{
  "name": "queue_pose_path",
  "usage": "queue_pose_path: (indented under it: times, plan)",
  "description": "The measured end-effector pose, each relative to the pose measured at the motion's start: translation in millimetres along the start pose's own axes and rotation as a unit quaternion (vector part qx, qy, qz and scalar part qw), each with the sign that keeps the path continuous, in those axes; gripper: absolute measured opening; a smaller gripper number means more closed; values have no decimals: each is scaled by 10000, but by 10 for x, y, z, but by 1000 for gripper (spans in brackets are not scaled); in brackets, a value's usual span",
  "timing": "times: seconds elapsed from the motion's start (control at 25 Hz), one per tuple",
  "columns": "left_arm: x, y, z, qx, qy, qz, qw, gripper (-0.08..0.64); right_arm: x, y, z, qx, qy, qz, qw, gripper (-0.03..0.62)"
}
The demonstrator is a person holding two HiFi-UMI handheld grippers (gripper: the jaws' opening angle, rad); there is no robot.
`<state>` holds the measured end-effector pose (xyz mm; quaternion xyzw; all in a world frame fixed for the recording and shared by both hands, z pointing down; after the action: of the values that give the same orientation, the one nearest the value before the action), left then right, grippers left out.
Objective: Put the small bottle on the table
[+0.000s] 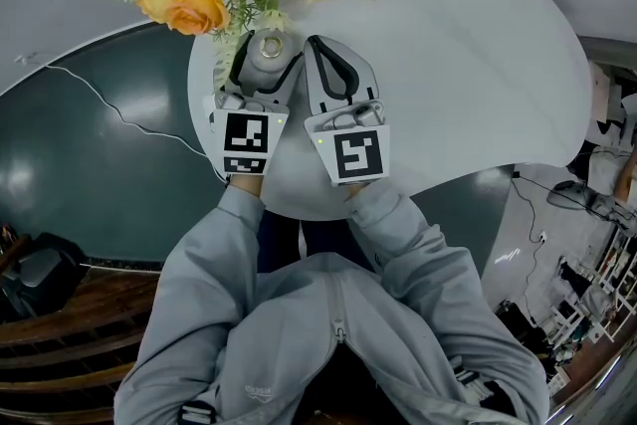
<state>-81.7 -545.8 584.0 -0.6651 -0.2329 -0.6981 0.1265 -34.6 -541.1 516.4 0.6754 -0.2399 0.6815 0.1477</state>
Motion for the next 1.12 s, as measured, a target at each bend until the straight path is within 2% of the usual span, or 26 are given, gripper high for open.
queue_pose_path:
  times: [0.44, 0.68, 1.04, 1.08, 1.12]
  plan:
    - [69, 14, 31, 145, -89, -197, 9997, 333, -51, -53, -54, -3, -61, -55, 10000, 26]
    - [-12, -40, 59, 285, -142, -8, 9995, 365, -145, -114, -82, -19, -128, -78, 9999, 26]
    - [-446, -461, 25, -13, 38, 513, 9987, 363, -444, -305, -150, 72, -219, -88, 9997, 26]
    - [-528, -533, 26, -46, 76, 605, 9981, 353, -498, -327, -167, 91, -226, -70, 9997, 27]
    - [-617, -615, 37, -64, 94, 691, 9975, 300, -558, -357, -194, 101, -236, -60, 9997, 28]
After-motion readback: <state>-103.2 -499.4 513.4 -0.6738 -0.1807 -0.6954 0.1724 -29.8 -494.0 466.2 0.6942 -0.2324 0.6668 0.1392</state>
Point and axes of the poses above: the fingertips, and each gripper's own axes: y forward along the fingers, z to its right, x out of its underside, the point moved 1 cm from there along -y, backward along the fingers, and after that the axes turned 15 degrees about z, right-handed, at the moved point
